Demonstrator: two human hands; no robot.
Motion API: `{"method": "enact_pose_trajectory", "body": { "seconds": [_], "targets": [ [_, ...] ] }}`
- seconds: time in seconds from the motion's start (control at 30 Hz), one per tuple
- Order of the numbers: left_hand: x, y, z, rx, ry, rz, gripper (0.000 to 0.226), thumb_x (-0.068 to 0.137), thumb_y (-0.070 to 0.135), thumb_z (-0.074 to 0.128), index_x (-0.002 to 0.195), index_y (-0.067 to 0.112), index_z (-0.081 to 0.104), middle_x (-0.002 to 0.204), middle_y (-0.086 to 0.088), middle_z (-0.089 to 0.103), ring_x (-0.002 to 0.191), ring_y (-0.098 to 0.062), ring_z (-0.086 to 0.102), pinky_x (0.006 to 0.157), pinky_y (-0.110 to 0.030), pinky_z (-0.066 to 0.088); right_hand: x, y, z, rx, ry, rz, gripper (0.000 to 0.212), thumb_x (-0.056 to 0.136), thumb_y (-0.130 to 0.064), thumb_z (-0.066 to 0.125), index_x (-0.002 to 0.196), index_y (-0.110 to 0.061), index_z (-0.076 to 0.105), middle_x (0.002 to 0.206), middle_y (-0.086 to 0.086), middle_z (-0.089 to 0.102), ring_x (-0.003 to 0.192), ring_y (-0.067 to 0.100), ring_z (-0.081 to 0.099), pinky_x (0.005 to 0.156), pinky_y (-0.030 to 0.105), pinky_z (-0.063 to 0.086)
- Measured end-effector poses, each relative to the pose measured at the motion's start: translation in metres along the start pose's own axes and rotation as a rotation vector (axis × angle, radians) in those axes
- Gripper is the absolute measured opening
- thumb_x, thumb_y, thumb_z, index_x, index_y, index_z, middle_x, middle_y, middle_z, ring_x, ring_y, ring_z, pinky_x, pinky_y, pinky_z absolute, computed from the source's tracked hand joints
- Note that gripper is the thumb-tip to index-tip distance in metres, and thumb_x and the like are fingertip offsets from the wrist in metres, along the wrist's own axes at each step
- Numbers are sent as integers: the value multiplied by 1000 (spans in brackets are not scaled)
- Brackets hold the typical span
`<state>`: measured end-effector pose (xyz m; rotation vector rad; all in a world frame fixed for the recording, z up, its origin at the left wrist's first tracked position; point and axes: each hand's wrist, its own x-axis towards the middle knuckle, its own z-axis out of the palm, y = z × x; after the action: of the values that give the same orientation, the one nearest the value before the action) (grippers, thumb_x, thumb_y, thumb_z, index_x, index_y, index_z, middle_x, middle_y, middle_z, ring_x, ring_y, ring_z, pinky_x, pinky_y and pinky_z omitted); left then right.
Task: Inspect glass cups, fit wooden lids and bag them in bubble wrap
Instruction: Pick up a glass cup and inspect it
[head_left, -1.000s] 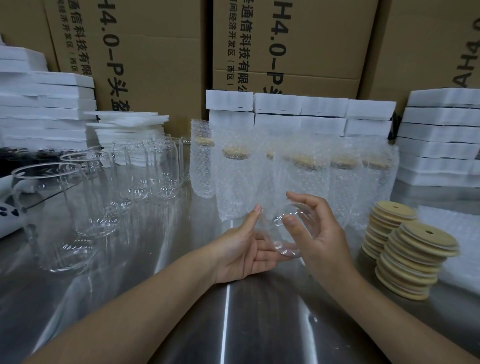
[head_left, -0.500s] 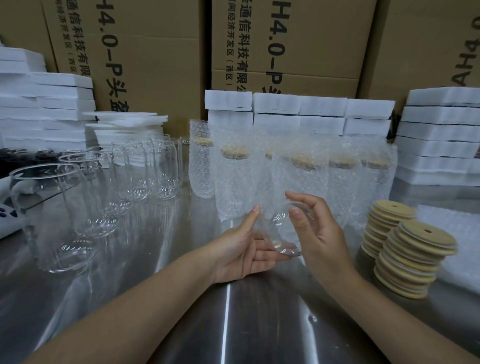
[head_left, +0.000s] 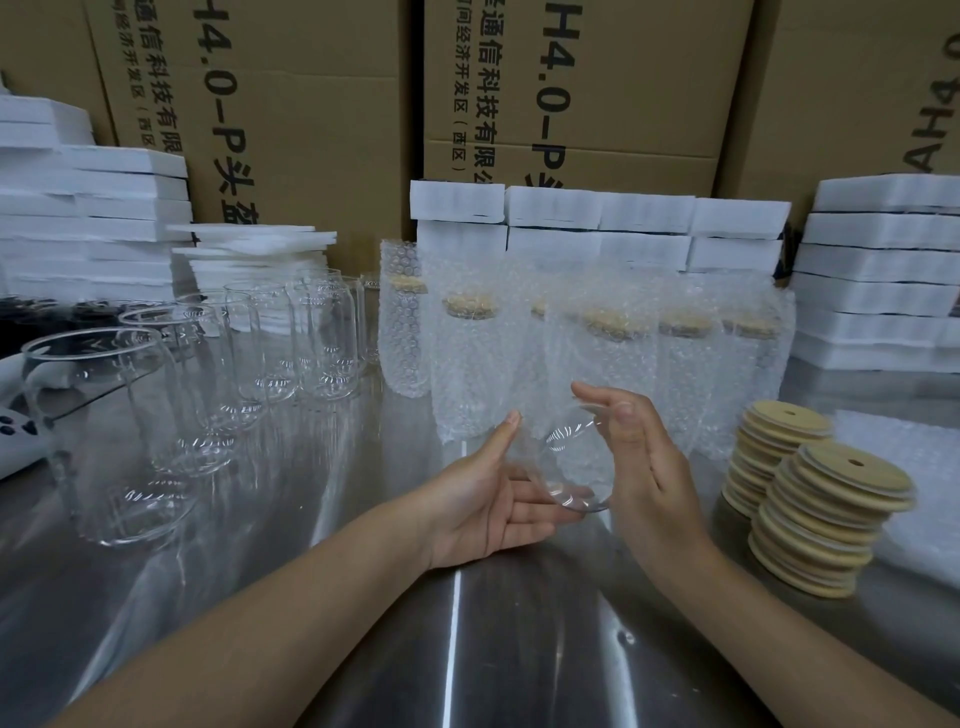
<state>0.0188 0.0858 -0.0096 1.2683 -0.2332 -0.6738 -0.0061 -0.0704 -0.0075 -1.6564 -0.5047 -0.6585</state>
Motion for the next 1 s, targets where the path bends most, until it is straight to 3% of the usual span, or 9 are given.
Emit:
{"method": "enact_pose_trajectory", "body": {
  "seconds": [0.13, 0.27, 0.4, 0.5, 0.6, 0.7, 0.8, 0.87, 1.0],
  "targets": [
    [-2, 2, 0, -196, 4, 19, 86, 85, 74, 34, 147, 15, 36, 116, -15, 69, 90, -31, 71, 54, -30, 58, 1, 3, 0, 123, -44, 36, 32, 95, -37, 36, 97, -24, 65, 122, -10, 65, 122, 5, 54, 109, 35, 36],
    [-5, 1, 6, -118, 44, 130, 77, 61, 74, 59, 125, 33, 47, 111, -8, 72, 97, -29, 72, 54, -35, 57, 4, 1, -1, 183, -46, 84, 23, 89, -36, 48, 86, -32, 71, 127, -13, 62, 126, 3, 50, 111, 41, 35],
    [-1, -5, 9, -37, 170, 276, 65, 63, 60, 79, 120, 38, 58, 120, 4, 67, 102, -24, 69, 59, -40, 57, 3, -2, 0, 130, -95, 118, 24, 83, -37, 55, 101, -48, 65, 124, -27, 58, 123, -2, 50, 109, 43, 39],
    [-2, -6, 9, 28, 240, 365, 73, 49, 56, 81, 117, 50, 57, 105, 20, 70, 105, -13, 67, 62, -41, 58, 2, -3, 1, 77, -170, 117, 37, 83, -41, 54, 118, -50, 50, 124, -40, 50, 119, -10, 50, 102, 31, 44],
    [-4, -5, 10, 83, 268, 406, 88, 55, 52, 84, 133, 37, 45, 117, 7, 67, 101, -7, 69, 70, -44, 60, 1, -6, 2, 38, -179, 95, 43, 87, -48, 58, 125, -54, 40, 130, -36, 43, 114, -13, 51, 92, 22, 45],
    [-5, -3, 8, 75, 302, 452, 88, 59, 43, 87, 135, 26, 45, 112, 4, 70, 99, -10, 71, 70, -35, 60, 0, -8, 1, 38, -179, 103, 54, 79, -51, 53, 128, -58, 33, 141, -24, 38, 114, -13, 51, 101, 33, 44],
    [-4, -3, 6, 66, 282, 433, 68, 62, 38, 82, 123, 24, 55, 109, 3, 72, 97, -13, 72, 67, -31, 58, 0, -10, 2, 95, -182, 132, 55, 77, -52, 51, 127, -61, 30, 149, -9, 36, 122, 0, 52, 107, 43, 41],
    [-5, -3, 5, 71, 254, 414, 65, 62, 38, 80, 120, 24, 57, 108, 3, 72, 98, -15, 72, 66, -30, 57, 0, -8, 2, 127, -178, 150, 54, 79, -49, 51, 127, -62, 29, 145, -10, 39, 129, 9, 48, 109, 45, 40],
    [-5, -3, 4, 117, 209, 397, 76, 55, 46, 79, 124, 24, 57, 105, 7, 74, 101, -16, 71, 73, -34, 58, 0, -5, 2, 171, -159, 175, 49, 83, -50, 52, 124, -66, 30, 134, -18, 43, 130, 11, 47, 109, 43, 40]
  ]
}}
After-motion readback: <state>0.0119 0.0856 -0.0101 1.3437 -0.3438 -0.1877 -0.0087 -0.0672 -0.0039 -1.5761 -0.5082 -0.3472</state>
